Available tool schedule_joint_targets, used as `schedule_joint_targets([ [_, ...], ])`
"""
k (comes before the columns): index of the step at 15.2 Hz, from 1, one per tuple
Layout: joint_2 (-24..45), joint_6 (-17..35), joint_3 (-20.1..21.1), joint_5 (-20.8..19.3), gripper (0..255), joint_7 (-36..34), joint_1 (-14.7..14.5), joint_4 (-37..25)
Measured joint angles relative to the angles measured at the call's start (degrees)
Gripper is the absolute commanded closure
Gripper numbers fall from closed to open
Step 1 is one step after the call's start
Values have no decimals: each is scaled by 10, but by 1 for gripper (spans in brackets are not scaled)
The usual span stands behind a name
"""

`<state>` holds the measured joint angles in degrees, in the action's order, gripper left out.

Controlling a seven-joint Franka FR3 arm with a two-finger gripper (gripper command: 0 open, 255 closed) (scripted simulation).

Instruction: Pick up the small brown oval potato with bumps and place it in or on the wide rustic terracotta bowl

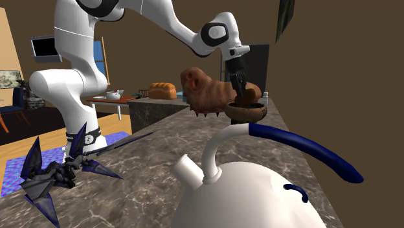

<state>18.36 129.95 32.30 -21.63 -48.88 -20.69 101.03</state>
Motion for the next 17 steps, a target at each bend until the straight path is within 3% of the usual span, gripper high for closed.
schedule_joint_targets([
  [8, 6, 17, -3, -8, 255, -7, -1, 12],
  [9, 6, 17, -3, -8, 0, -7, -1, 12],
  [17, -10, 4, 2, 4, 0, 1, 3, 12],
])
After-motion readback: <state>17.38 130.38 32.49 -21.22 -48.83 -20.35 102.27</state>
